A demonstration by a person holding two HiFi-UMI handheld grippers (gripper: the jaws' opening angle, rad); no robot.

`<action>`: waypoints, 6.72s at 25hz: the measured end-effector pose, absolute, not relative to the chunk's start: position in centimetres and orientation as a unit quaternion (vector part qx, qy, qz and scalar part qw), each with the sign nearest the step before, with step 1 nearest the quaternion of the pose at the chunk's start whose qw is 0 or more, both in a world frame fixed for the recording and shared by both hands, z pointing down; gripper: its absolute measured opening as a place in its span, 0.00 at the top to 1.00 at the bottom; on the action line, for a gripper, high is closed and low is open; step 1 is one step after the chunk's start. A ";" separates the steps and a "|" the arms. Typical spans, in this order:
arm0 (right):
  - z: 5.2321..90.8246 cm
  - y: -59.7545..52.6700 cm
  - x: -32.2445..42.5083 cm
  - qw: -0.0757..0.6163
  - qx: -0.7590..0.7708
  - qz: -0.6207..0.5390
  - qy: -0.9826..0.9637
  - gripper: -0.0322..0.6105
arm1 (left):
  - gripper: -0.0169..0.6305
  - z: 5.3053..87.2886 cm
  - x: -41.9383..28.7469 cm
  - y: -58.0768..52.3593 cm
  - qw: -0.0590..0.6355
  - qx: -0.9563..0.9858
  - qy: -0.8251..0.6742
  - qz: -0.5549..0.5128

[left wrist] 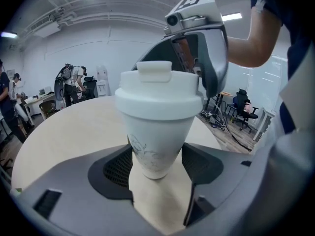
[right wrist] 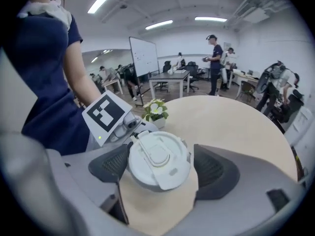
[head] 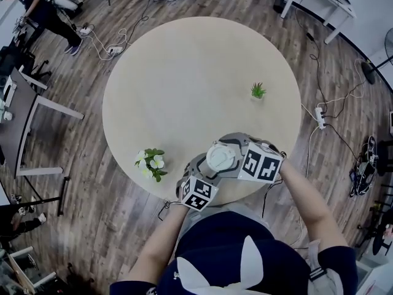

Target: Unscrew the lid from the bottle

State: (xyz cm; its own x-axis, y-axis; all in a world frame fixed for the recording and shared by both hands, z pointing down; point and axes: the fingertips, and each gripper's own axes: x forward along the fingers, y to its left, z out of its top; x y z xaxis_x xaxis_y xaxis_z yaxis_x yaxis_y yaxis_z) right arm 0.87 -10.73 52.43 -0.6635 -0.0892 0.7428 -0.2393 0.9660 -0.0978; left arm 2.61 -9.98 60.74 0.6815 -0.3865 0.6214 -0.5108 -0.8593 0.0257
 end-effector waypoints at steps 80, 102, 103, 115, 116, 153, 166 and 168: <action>50.2 -13.4 1.2 0.216 0.257 0.165 -0.928 0.24 | 0.47 60.9 2.5 -10.0 0.112 0.909 -0.247 0.318; 47.5 -14.8 3.3 0.139 0.356 0.235 -0.894 0.24 | 0.48 61.1 2.2 -9.9 0.116 0.908 -0.247 0.319; 47.4 -14.9 3.4 0.136 0.358 0.236 -0.893 0.24 | 0.48 61.1 2.2 -9.9 0.116 0.908 -0.248 0.319; 45.6 -15.1 4.5 0.100 0.376 0.246 -0.888 0.24 | 0.48 61.2 2.5 -10.1 0.117 0.907 -0.249 0.319; 45.5 -15.0 4.5 0.098 0.377 0.244 -0.888 0.24 | 0.48 61.2 2.5 -10.1 0.117 0.907 -0.249 0.319; 39.9 -15.2 8.5 -0.064 0.408 0.286 -0.865 0.24 | 0.49 61.5 2.2 -10.0 0.119 0.902 -0.255 0.327; 39.3 -14.5 9.1 -0.077 0.411 0.286 -0.862 0.24 | 0.49 61.5 2.3 -9.9 0.118 0.901 -0.256 0.329; 39.3 -14.6 9.1 -0.079 0.410 0.286 -0.863 0.24 | 0.49 61.5 2.3 -10.0 0.118 0.902 -0.255 0.329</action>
State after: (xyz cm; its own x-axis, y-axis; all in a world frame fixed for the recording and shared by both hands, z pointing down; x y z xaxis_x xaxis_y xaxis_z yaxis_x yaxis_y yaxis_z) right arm 9.10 -14.56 39.30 -0.6511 -0.7527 0.0975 -0.6622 0.5007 -0.5575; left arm 2.26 -10.03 61.47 0.6531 -0.3831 0.6532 -0.5379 -0.8419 0.0440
